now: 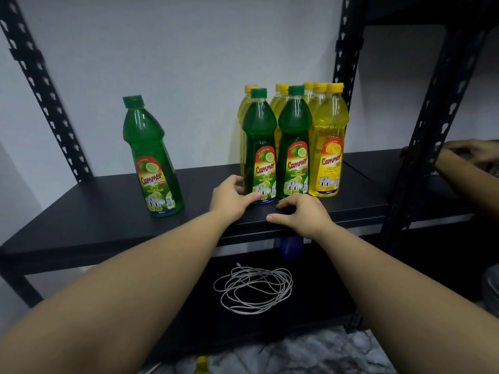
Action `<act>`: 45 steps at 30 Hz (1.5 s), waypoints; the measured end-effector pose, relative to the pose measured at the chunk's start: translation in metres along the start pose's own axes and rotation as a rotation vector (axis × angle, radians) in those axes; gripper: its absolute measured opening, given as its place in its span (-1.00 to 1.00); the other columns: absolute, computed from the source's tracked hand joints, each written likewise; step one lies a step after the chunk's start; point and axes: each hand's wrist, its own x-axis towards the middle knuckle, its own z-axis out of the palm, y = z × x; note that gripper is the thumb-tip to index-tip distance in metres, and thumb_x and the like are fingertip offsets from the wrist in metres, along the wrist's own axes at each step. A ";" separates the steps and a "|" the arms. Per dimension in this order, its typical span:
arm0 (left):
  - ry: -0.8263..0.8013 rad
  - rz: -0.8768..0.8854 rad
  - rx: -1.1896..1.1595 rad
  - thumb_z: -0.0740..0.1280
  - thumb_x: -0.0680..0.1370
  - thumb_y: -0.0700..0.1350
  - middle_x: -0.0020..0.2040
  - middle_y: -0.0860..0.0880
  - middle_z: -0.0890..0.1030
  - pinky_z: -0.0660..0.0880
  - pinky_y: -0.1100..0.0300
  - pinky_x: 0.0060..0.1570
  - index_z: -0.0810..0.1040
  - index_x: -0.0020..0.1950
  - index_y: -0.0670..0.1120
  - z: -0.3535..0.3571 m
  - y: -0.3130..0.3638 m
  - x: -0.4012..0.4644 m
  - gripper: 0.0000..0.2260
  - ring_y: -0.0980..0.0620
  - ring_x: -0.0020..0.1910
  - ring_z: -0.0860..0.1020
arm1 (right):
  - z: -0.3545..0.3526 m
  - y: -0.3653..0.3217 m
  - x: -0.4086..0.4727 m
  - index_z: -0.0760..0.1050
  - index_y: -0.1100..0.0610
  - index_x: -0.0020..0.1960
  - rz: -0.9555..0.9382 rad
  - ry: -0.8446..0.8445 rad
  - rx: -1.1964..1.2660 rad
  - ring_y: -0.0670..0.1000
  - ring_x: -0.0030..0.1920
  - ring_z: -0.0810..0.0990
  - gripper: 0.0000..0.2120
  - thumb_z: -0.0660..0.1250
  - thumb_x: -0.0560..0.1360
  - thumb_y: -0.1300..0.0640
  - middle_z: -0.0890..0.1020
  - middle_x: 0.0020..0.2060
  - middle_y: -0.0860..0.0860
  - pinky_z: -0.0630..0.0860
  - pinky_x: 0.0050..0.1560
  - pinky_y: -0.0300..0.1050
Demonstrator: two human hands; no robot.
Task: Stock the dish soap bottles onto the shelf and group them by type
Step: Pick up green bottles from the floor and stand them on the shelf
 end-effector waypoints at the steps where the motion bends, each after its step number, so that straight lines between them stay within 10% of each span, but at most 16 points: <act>1: -0.009 0.003 0.005 0.58 0.43 0.16 0.12 0.03 0.66 0.52 0.14 0.07 0.51 0.40 -0.01 -0.002 -0.001 -0.003 -0.39 0.07 0.09 0.61 | 0.000 0.000 0.000 0.68 0.01 0.21 0.001 -0.002 -0.004 -0.04 0.23 0.58 -0.43 0.55 0.35 -0.33 0.67 0.19 -0.08 0.50 0.22 -0.10; 11: 0.143 0.106 0.087 0.58 0.47 -0.02 -0.06 0.09 0.60 0.61 0.02 0.05 0.57 0.00 0.05 -0.073 -0.058 -0.051 -0.78 0.14 -0.07 0.59 | 0.033 -0.054 -0.003 0.69 0.03 0.22 -0.086 -0.066 -0.027 -0.07 0.12 0.60 -0.54 0.52 0.46 -0.24 0.69 0.13 -0.07 0.52 0.13 -0.14; 18: 0.447 0.001 0.137 0.62 0.41 0.00 0.20 -0.05 0.39 0.43 0.14 0.12 0.47 0.16 -0.04 -0.146 -0.091 -0.057 -0.55 -0.04 0.20 0.47 | 0.057 -0.091 0.008 0.70 0.04 0.17 -0.136 -0.138 -0.067 -0.05 0.09 0.61 -0.51 0.52 0.43 -0.28 0.67 0.07 -0.08 0.60 0.16 -0.01; 23: 0.266 -0.132 -0.063 0.62 0.43 -0.04 0.29 -0.04 0.55 0.55 -0.01 0.23 0.33 0.51 -0.09 -0.164 -0.100 -0.036 -0.25 0.00 0.19 0.58 | 0.054 -0.086 0.018 0.70 0.02 0.18 -0.127 -0.170 -0.052 -0.08 0.13 0.62 -0.37 0.55 0.30 -0.39 0.70 0.10 -0.11 0.58 0.22 -0.06; 45: 0.121 -0.086 -0.134 0.64 0.40 0.02 0.16 -0.02 0.68 0.54 0.11 0.09 0.47 0.45 -0.02 -0.069 -0.079 0.085 -0.32 0.03 0.10 0.64 | 0.044 -0.046 0.012 0.66 -0.05 0.25 -0.174 -0.045 -0.091 -0.11 0.24 0.54 -0.29 0.41 0.32 -0.52 0.59 0.19 -0.18 0.54 0.23 -0.03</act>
